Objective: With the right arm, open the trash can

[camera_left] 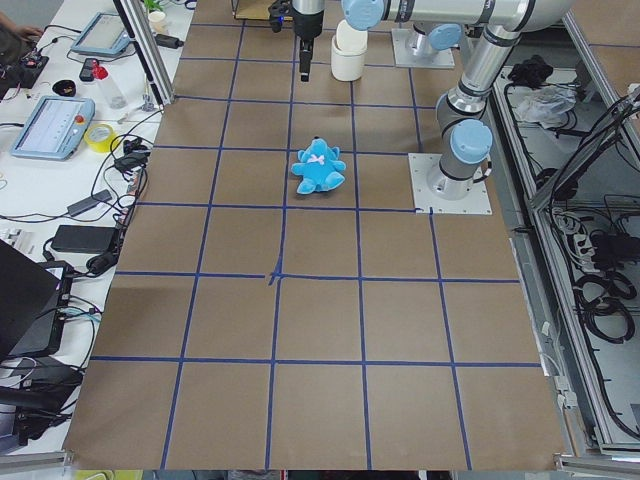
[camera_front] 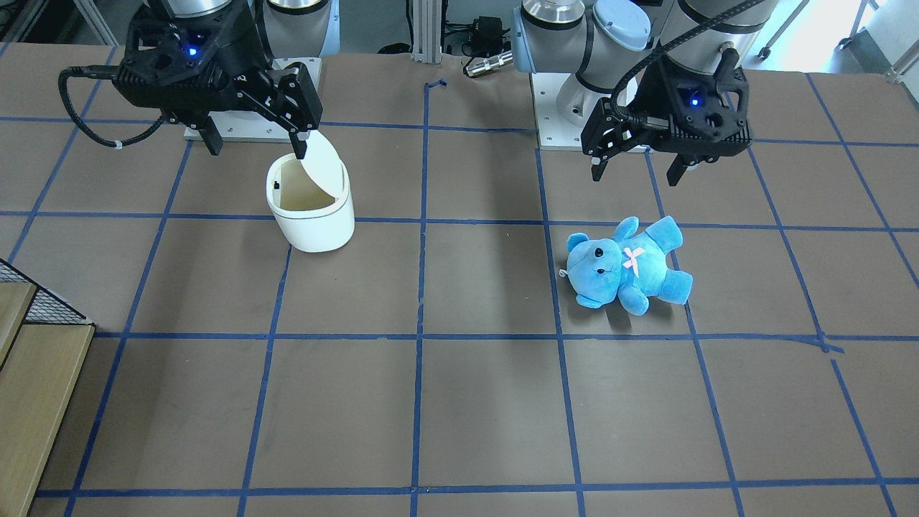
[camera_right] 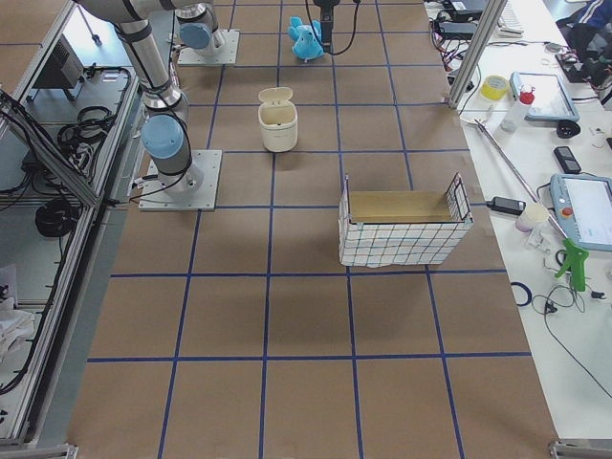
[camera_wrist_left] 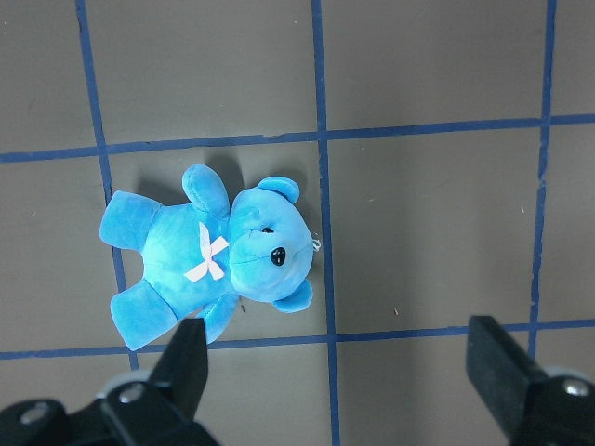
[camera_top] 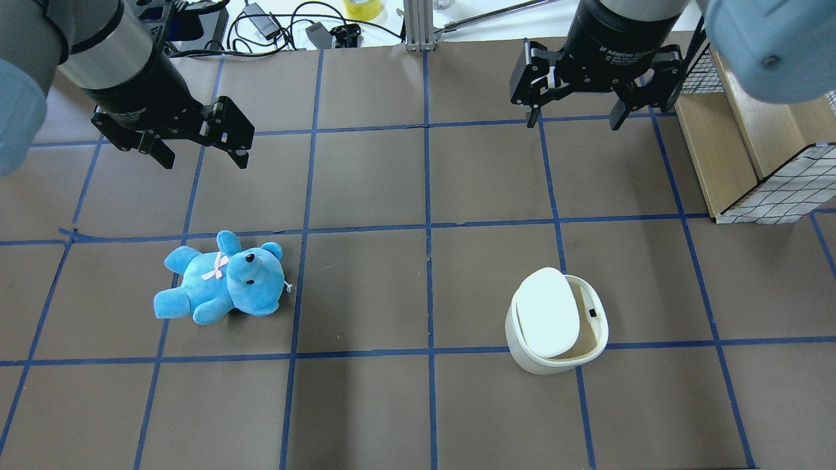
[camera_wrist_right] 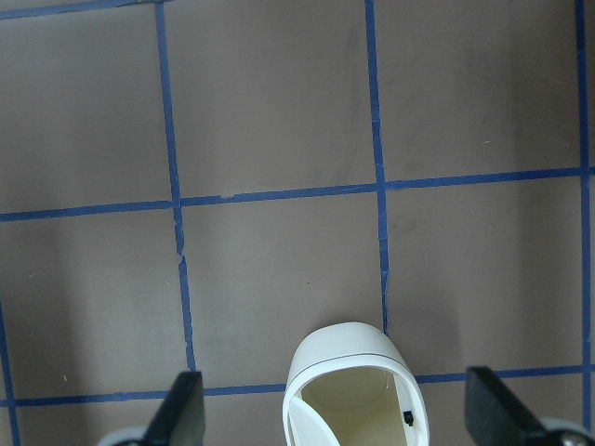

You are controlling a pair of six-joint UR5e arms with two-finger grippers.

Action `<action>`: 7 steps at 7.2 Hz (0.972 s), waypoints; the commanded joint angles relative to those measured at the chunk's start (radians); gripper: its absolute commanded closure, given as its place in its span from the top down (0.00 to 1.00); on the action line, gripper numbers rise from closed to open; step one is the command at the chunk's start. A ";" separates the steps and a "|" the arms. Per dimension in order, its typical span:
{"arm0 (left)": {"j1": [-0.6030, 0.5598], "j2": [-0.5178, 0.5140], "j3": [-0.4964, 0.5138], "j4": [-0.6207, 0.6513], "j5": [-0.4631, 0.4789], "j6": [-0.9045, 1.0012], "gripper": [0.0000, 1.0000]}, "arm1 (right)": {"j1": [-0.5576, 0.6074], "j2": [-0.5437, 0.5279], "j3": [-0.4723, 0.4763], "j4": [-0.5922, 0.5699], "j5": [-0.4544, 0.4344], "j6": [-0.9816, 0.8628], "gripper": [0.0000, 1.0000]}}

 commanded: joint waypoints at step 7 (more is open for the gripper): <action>0.000 0.000 0.000 0.000 0.000 0.000 1.00 | 0.005 -0.002 -0.005 0.010 -0.032 0.003 1.00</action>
